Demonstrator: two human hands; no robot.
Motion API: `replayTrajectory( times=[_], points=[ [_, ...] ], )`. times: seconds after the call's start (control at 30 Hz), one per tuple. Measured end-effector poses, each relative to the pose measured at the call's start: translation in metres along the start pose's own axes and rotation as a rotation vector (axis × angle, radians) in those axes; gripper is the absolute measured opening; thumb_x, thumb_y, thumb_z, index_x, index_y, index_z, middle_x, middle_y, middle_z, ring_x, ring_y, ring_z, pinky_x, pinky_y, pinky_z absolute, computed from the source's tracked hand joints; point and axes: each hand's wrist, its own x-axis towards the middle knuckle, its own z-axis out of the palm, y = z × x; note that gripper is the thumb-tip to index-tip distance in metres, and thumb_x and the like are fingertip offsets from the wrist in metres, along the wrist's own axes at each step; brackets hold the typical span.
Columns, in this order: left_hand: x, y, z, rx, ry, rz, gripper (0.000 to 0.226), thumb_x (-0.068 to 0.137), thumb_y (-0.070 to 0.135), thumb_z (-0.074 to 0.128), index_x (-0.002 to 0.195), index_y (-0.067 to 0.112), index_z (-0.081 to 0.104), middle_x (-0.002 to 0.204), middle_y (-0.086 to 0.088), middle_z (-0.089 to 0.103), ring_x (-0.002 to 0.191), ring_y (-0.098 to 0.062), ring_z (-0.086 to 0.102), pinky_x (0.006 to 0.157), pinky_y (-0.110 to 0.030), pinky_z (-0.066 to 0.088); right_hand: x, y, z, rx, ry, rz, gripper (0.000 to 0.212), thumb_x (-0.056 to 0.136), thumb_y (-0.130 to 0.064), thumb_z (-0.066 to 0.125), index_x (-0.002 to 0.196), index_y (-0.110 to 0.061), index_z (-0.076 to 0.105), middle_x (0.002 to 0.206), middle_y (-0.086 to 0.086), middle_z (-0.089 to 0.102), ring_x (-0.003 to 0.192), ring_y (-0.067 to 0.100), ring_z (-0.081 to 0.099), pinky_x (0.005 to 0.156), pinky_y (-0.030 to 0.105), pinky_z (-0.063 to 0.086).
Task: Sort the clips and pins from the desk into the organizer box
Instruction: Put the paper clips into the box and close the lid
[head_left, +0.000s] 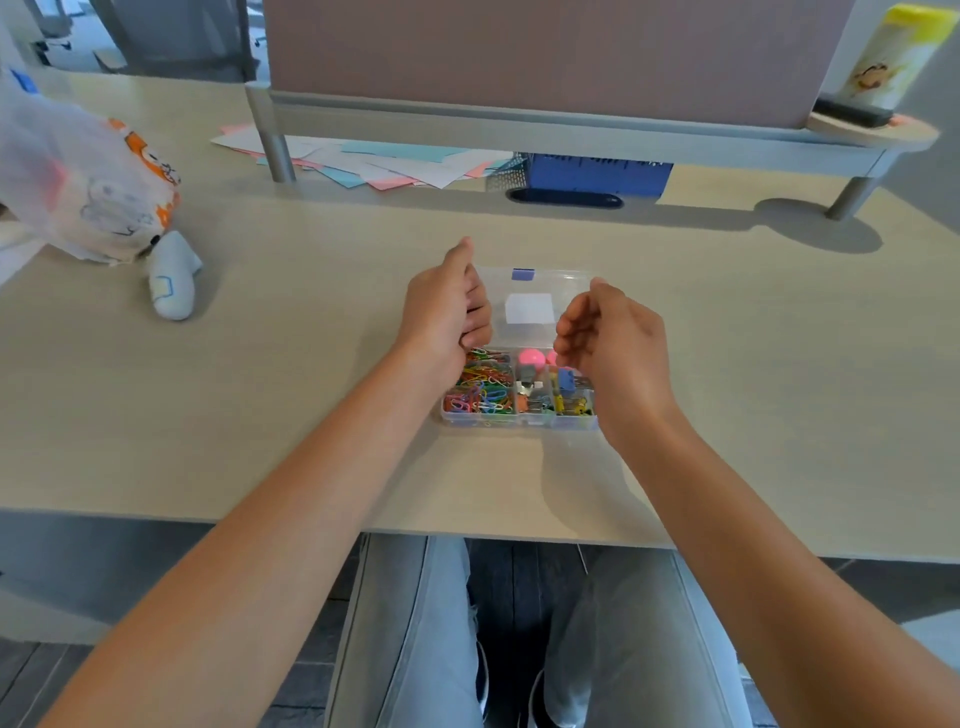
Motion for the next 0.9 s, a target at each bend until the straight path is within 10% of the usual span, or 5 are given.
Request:
replayTrajectory(
  times=[0.9],
  points=[
    [0.006,-0.008,0.007,0.169,-0.012,0.143,0.056,0.104,0.045,0.035,0.063,0.01,0.052,0.055,-0.009,0.051,0.053,-0.026,0.049,0.055,-0.034,0.049,-0.014,0.006,-0.014,-0.081,-0.127,-0.106,0.04,0.104,-0.019,0.047,0.072,0.001,0.059,0.063,0.013,0.057,0.05,0.017,0.05,0.049,0.026,0.041]
  ],
)
